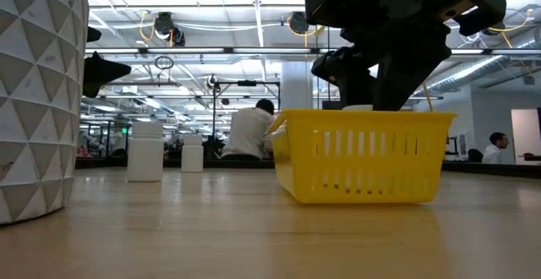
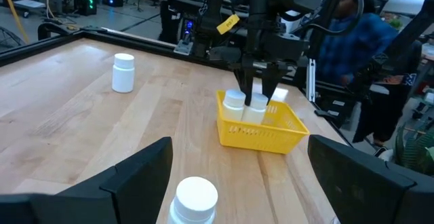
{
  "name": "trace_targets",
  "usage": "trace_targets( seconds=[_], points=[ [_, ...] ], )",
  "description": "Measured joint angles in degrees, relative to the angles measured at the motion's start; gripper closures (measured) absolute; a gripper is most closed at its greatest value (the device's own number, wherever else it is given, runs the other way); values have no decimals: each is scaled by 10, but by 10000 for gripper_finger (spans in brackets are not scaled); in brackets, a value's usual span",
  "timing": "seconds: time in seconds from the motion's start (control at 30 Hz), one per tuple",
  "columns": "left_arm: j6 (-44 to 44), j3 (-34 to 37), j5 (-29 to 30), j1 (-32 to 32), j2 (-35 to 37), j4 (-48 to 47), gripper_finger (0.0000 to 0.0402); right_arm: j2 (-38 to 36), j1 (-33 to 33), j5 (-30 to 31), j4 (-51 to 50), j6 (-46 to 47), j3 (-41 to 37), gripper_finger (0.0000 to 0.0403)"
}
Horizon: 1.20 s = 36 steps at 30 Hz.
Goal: Pick and place pill bottles into a basket
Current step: Put the white pill bottle into the yellow bin
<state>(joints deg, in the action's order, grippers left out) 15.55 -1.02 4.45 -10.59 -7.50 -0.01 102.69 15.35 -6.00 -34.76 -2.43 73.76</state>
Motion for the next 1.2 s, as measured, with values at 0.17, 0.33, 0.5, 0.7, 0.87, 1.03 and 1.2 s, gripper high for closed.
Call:
trace_targets(
  seconds=[0.17, 0.33, 0.5, 0.7, 0.87, 1.03, 1.2],
  points=[
    [0, 0, 0, 0, 0, 0, 55, 0, 1, 11, 0, -2, 0, 203],
    [0, 0, -1, 0, 0, 0, 55, 0, 4, 17, 2, -1, 0, 196],
    [-1, 0, -1, 0, 0, 0, 55, -3, 10, 16, -5, 1, 3, 198],
    [-2, 0, -2, 0, 0, 0, 55, -26, 28, 17, -6, 2, 20, 199],
    [-12, 0, -2, 0, 0, 0, 55, -70, 38, 70, -28, 9, 23, 201],
    [-30, 0, 21, 0, -1, 1, 55, -106, 40, 172, -90, 21, 23, 202],
    [-46, -2, 83, 0, -54, 4, 55, -121, 30, 232, -102, 1, 23, 202]
  ],
)
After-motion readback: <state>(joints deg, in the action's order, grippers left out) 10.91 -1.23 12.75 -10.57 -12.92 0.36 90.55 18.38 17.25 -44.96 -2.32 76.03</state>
